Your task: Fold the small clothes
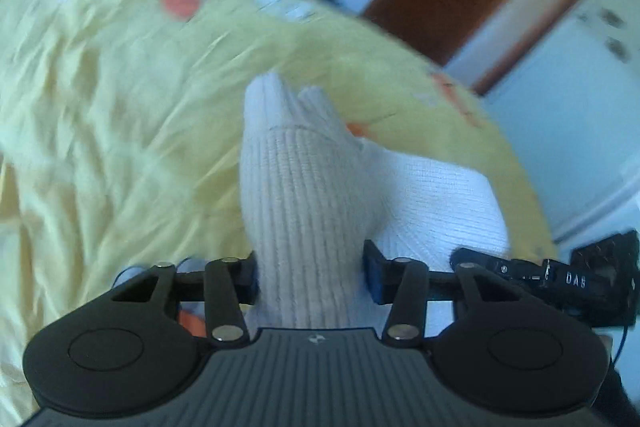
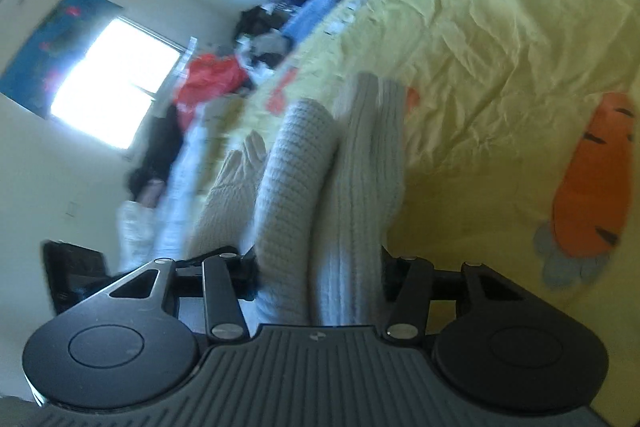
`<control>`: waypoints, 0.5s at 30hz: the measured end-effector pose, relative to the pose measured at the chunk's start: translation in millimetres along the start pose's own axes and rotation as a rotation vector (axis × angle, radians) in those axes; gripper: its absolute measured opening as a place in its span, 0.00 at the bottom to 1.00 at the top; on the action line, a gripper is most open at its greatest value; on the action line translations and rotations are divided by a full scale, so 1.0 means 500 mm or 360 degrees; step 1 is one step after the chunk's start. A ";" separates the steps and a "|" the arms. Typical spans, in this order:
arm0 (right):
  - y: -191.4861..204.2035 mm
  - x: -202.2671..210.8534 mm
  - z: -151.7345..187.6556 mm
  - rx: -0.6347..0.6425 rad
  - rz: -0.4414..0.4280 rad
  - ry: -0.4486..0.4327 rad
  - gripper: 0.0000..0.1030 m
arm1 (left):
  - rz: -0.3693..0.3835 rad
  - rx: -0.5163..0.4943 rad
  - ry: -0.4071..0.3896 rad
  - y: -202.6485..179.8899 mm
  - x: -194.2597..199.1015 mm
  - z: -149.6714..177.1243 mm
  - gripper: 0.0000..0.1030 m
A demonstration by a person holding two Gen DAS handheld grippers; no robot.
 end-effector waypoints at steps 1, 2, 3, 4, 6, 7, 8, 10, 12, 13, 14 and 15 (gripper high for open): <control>-0.017 -0.017 0.002 -0.0021 0.0054 -0.0010 0.71 | -0.0014 0.0006 0.0009 0.007 -0.013 0.014 0.67; -0.032 -0.022 0.006 -0.0057 0.0064 -0.0019 0.74 | 0.0011 0.0037 -0.0050 0.015 -0.013 0.030 0.69; -0.035 -0.015 0.010 -0.0085 0.0039 -0.0027 0.76 | 0.0040 0.0081 -0.0089 0.021 -0.004 0.042 0.70; -0.034 0.001 0.014 -0.0112 0.0044 -0.0021 0.77 | 0.0087 0.0121 -0.0109 0.026 0.011 0.057 0.75; -0.017 0.053 0.026 -0.0067 0.0079 -0.0061 0.76 | 0.0169 0.0181 -0.0195 0.038 0.061 0.099 0.80; -0.004 0.082 0.034 -0.0004 0.0079 -0.0096 0.76 | 0.0208 0.0199 -0.0234 0.044 0.085 0.122 0.80; 0.016 0.116 0.045 0.0090 0.0065 -0.0130 0.75 | 0.0247 0.0204 -0.0246 0.045 0.106 0.143 0.80; 0.052 0.161 0.069 0.0217 -0.0033 -0.0109 0.73 | 0.0317 0.0206 -0.0247 0.048 0.131 0.172 0.80; 0.076 0.182 0.098 0.0289 -0.0071 -0.0018 0.69 | 0.0337 0.0209 -0.0214 0.045 0.141 0.202 0.80; 0.084 0.182 0.112 0.0313 -0.0064 0.0024 0.67 | 0.0340 0.0216 -0.0200 0.045 0.139 0.212 0.80; 0.090 0.177 0.128 0.0335 -0.0061 0.0083 0.65 | 0.0347 0.0234 -0.0201 0.047 0.138 0.217 0.81; 0.094 0.167 0.141 0.0353 -0.0051 0.0134 0.63 | 0.0362 0.0263 -0.0198 0.049 0.136 0.219 0.82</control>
Point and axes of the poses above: each gripper's, at about its wrist camera, not at the fingertips, and x roughly against the way its jaws point, y to its left, z to its underside, the point moved 4 cm from there along -x, roughly the way its jaws point, and after that the axes turned 2 degrees about -x, right-handed, at the moved point
